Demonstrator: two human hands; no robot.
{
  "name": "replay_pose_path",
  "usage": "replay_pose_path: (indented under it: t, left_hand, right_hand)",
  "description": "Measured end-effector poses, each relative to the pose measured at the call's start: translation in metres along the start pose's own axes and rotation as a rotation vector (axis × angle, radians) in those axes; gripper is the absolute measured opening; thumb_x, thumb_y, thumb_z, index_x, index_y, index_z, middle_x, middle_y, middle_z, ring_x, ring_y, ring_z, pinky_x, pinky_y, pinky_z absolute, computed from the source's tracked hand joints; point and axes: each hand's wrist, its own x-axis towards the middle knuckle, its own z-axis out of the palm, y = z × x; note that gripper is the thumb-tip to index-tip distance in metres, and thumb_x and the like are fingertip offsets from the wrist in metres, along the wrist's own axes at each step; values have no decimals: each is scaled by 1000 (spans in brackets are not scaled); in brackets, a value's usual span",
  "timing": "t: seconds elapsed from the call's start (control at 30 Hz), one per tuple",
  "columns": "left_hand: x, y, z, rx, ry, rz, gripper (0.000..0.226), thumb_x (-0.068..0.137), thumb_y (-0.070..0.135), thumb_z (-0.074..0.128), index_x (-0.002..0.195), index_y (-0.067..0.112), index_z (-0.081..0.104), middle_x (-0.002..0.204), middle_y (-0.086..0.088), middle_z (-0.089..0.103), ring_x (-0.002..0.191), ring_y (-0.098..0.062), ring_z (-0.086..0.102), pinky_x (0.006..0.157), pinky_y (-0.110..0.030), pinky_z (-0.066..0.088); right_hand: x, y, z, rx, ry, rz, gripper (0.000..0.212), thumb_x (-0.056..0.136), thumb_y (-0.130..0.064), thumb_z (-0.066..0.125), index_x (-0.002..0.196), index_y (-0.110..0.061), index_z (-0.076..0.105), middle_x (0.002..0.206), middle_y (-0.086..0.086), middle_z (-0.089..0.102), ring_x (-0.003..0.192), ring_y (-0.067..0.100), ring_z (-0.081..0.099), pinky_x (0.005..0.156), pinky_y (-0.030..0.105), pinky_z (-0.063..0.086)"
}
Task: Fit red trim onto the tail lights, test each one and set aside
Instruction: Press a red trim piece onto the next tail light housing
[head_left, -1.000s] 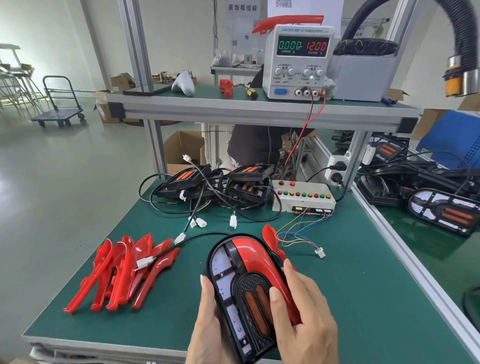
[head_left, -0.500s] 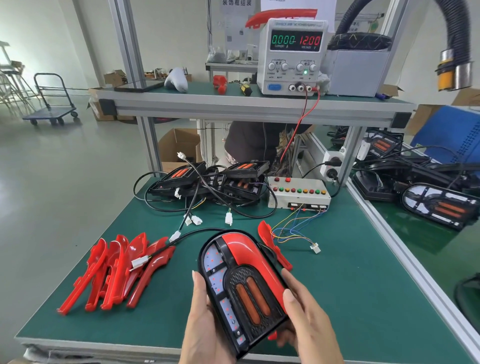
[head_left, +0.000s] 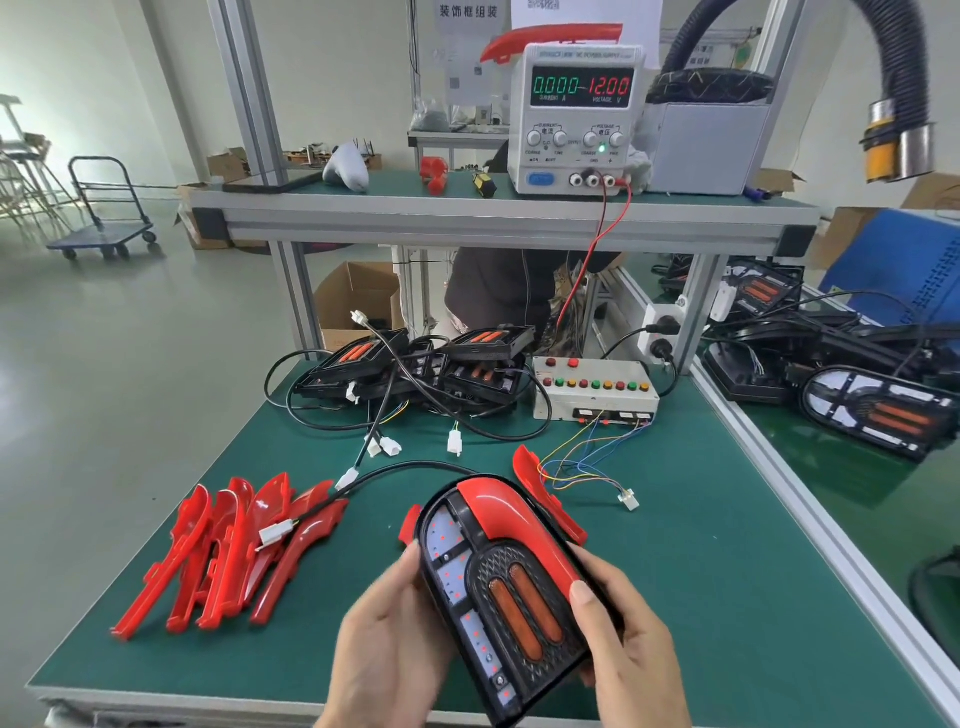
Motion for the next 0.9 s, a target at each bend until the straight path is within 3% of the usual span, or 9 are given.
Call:
replay_pose_path:
  t: [0.07, 0.17, 0.27, 0.33, 0.43, 0.5, 0.6, 0.77, 0.9]
  left_hand:
    - [8, 15, -1, -12, -89, -59, 53, 85, 47, 57, 111, 3, 74, 110, -23, 72, 95, -35, 68, 81, -46, 54]
    - [27, 34, 1, 249, -120, -35, 68, 75, 62, 63, 111, 6, 76, 109, -20, 74, 92, -31, 69, 80, -40, 54]
    - [41, 48, 10, 512, -149, -12, 70, 69, 72, 68, 105, 13, 78, 99, -12, 77, 81, -20, 70, 68, -28, 55]
    - [47, 58, 15, 648, -172, -60, 80, 70, 79, 68, 108, 10, 74, 99, -14, 77, 81, -20, 71, 76, -32, 56]
    - [51, 65, 22, 775, -195, -112, 82, 68, 76, 68, 111, 6, 72, 108, -16, 76, 96, -30, 74, 98, -43, 53]
    - [53, 63, 23, 783, -198, -117, 77, 70, 68, 74, 107, 1, 70, 110, -19, 75, 95, -32, 73, 102, -48, 51]
    - [54, 59, 23, 687, -215, -130, 55, 71, 56, 85, 98, 10, 70, 102, -19, 75, 85, -28, 68, 88, -41, 55]
    - [50, 51, 22, 573, -189, -99, 46, 65, 47, 84, 90, 11, 71, 88, -13, 74, 75, -25, 69, 68, -31, 58]
    - [45, 46, 22, 547, -151, -22, 42, 66, 42, 85, 85, 7, 73, 82, -13, 75, 70, -22, 70, 62, -28, 56]
  right_hand:
    - [-1, 0, 1, 29, -6, -2, 28, 88, -28, 72, 105, -50, 74, 89, -9, 78, 72, 2, 68, 64, 10, 48]
    - [0, 3, 1, 44, -5, -9, 31, 83, -37, 64, 110, -52, 71, 87, -8, 76, 63, 7, 62, 59, 18, 47]
    - [4, 5, -1, 34, -10, -49, 31, 88, -34, 65, 112, -51, 70, 91, -8, 77, 66, 12, 63, 58, 18, 48]
    - [6, 7, -3, 11, -35, -87, 35, 84, -36, 61, 115, -50, 70, 102, -10, 78, 83, 6, 71, 68, 11, 50]
    - [8, 11, -6, -29, -82, -114, 37, 85, -37, 60, 118, -49, 69, 111, -12, 76, 101, 3, 71, 81, 7, 47]
    - [9, 14, -7, -38, -96, -120, 37, 85, -38, 60, 120, -49, 68, 113, -11, 76, 104, 5, 71, 84, 7, 47]
    - [12, 18, -9, -36, -103, -115, 38, 85, -37, 60, 121, -47, 68, 115, -9, 76, 107, 8, 71, 87, 10, 49]
    - [13, 24, -11, -47, -106, -111, 39, 85, -38, 58, 122, -46, 68, 116, -9, 75, 109, 10, 70, 95, 30, 50]
    - [14, 26, -9, -68, -92, -115, 38, 84, -38, 58, 118, -50, 68, 113, -12, 75, 106, 5, 69, 89, 13, 48]
